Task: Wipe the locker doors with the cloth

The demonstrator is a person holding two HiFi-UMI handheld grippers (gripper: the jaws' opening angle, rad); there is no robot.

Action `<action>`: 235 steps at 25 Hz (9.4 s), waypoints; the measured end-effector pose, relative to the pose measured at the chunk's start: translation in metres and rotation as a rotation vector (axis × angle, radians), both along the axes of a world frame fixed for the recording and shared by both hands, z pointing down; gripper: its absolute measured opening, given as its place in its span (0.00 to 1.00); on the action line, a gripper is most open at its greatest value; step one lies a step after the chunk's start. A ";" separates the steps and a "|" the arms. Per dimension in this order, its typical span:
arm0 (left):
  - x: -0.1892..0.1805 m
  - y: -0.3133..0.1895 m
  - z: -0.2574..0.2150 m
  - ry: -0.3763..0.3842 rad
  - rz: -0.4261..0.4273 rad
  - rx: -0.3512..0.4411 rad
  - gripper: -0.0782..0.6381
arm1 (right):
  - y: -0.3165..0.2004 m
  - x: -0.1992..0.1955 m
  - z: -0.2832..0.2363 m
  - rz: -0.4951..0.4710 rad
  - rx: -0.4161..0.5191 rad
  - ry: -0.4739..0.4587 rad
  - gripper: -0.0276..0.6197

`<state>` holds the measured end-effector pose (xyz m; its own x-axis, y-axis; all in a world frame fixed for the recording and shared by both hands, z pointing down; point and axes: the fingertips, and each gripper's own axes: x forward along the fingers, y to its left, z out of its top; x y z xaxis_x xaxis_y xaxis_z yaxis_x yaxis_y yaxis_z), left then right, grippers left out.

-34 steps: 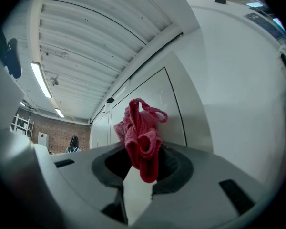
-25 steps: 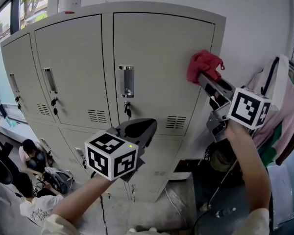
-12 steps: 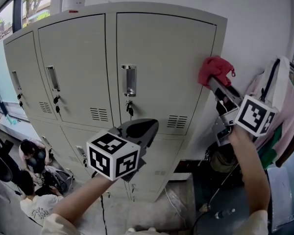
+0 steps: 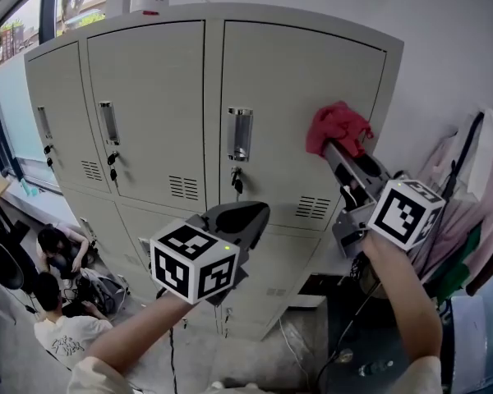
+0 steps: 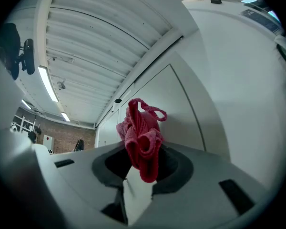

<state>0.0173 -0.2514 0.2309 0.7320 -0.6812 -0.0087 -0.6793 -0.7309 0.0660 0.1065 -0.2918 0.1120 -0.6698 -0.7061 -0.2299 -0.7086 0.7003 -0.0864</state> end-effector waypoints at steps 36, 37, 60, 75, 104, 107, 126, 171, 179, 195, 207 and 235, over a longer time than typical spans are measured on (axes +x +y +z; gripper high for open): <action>-0.057 0.000 0.003 0.010 -0.115 0.000 0.12 | -0.029 -0.161 0.032 -0.253 -0.088 0.064 0.21; -0.057 -0.001 0.004 0.010 -0.116 -0.001 0.12 | -0.029 -0.159 0.032 -0.248 -0.091 0.062 0.21; -0.027 -0.004 0.003 0.010 -0.041 0.000 0.12 | -0.029 -0.114 0.041 -0.187 -0.109 0.062 0.21; 0.002 -0.007 0.005 0.002 0.009 -0.005 0.12 | -0.026 -0.067 0.036 -0.118 -0.092 0.047 0.21; 0.028 -0.013 0.007 0.011 0.056 -0.010 0.12 | -0.020 0.040 0.045 0.035 -0.096 0.021 0.22; 0.028 -0.013 0.009 0.009 0.054 -0.012 0.12 | -0.019 0.051 0.046 0.051 -0.099 0.012 0.23; 0.016 -0.005 0.014 0.006 0.020 -0.026 0.12 | 0.015 0.030 0.047 0.003 -0.034 0.029 0.21; -0.046 0.005 0.019 0.019 -0.113 -0.032 0.12 | -0.031 -0.131 0.077 -0.220 -0.095 0.054 0.21; -0.041 0.000 0.018 0.018 -0.092 -0.031 0.12 | -0.031 -0.122 0.078 -0.201 -0.087 0.059 0.21; -0.024 -0.005 0.020 0.016 -0.039 -0.035 0.12 | -0.029 -0.082 0.084 -0.132 -0.087 0.064 0.21; -0.006 -0.006 0.024 0.011 -0.013 -0.041 0.12 | -0.026 -0.035 0.087 -0.076 -0.088 0.052 0.21; 0.009 -0.011 0.033 0.029 0.001 -0.059 0.12 | -0.017 0.075 0.107 0.083 -0.127 -0.027 0.22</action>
<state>0.0260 -0.2628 0.2638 0.7326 -0.6805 0.0103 -0.6759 -0.7257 0.1290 0.1817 -0.3091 0.2188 -0.6025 -0.7833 -0.1528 -0.7598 0.6216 -0.1905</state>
